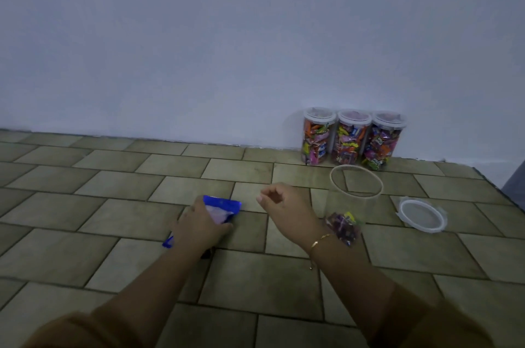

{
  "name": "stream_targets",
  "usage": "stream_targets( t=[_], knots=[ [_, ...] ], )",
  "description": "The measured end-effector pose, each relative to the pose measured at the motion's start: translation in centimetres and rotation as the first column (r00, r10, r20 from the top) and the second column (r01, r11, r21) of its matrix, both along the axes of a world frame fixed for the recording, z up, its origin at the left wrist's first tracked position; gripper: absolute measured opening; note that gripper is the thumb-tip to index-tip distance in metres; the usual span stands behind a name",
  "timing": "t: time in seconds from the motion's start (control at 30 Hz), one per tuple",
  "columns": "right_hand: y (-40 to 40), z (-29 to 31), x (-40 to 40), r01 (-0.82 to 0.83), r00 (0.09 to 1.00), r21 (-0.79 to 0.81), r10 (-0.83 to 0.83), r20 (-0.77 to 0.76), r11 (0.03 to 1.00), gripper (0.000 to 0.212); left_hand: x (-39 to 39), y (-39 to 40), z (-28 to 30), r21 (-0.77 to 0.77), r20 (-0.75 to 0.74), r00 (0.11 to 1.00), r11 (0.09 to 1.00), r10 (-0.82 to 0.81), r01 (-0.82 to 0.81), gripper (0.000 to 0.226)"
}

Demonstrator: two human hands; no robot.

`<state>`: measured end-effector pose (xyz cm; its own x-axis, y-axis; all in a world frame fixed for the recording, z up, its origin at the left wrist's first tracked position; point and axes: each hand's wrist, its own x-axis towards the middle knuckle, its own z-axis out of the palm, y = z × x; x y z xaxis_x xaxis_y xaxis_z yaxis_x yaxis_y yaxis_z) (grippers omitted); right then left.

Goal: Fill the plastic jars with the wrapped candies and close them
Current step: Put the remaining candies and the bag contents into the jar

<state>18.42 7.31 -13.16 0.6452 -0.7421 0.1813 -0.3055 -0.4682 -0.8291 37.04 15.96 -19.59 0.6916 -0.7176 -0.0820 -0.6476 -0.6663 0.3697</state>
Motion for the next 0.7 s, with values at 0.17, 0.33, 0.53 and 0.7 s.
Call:
stream_targets(
  t=[0.17, 0.33, 0.53, 0.7],
  knots=[
    [1.0, -4.4, 1.5, 0.178, 0.983, 0.44, -0.143, -0.112, 0.88, 0.033, -3.7, 2.2, -0.3, -0.262, 0.02, 0.963, 0.928, -0.268, 0.264, 0.077],
    [1.4, -5.6, -0.1, 0.138, 0.981, 0.645, -0.195, 0.018, 0.752, 0.03, -5.4, 2.0, -0.7, -0.395, -0.052, 0.95, 0.88, -0.308, 0.264, 0.049],
    [0.6, -5.9, -1.0, -0.003, 0.955, 0.831, -0.245, 0.168, 0.557, 0.018, -5.9, -0.2, 0.5, -0.378, -0.105, 0.957, 0.901, -0.271, 0.214, 0.062],
    [0.3, -6.2, -2.0, -0.155, 0.93, 0.859, -0.221, 0.294, 0.488, 0.023, -7.4, -2.7, 1.8, -0.172, -0.132, 0.969, 0.967, -0.21, 0.186, 0.053]
  ],
)
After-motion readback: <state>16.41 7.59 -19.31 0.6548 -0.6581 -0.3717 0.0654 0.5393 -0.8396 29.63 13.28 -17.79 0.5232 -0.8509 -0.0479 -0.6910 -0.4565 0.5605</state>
